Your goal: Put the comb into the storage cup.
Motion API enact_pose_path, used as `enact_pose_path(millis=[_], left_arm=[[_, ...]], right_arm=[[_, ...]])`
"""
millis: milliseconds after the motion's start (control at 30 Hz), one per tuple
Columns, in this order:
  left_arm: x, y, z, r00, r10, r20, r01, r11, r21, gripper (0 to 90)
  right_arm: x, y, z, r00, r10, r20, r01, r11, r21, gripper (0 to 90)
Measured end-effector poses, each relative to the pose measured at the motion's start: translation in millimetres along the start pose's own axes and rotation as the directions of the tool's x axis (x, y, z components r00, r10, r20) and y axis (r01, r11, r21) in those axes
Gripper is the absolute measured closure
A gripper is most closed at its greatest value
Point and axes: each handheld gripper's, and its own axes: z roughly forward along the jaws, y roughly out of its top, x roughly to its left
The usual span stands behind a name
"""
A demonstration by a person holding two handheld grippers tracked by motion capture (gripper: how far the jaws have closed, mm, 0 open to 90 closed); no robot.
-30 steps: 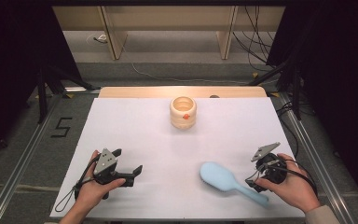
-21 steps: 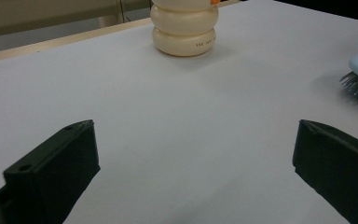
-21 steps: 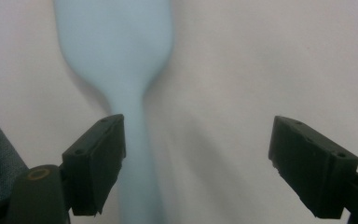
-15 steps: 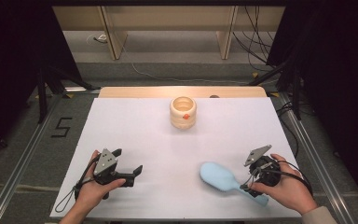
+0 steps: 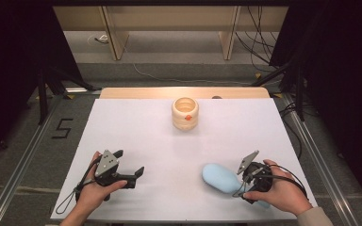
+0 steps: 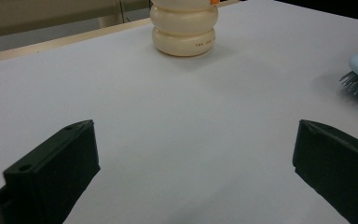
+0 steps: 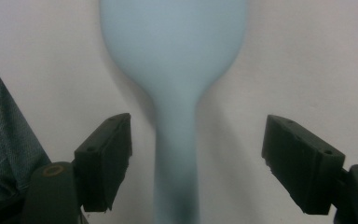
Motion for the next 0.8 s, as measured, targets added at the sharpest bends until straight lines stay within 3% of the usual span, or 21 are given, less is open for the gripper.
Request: enact_pose_path(millis=[267,633,800], left_arm=[[0.6,-0.3,0.3,1.0,-0.002,-0.001,0.002,1.0,0.001,0.0],[0.7,-0.2,-0.1,1.0,-0.008,-0.002,0.008,1.0,-0.002,0.0],[1.5,0.1,-0.7,1.0,-0.006,-0.002,0.006,1.0,-0.003,0.0]], right_arm=[[2.7,5.9,11.9,0.9987,-0.049,-0.013,0.049,0.998,0.049,32.9],[1.9,10.8,16.8,0.999,-0.04,-0.021,0.042,0.996,0.077,43.6],[2.9,15.1,21.4,0.9981,-0.049,-0.037,0.053,0.992,0.116,47.9]])
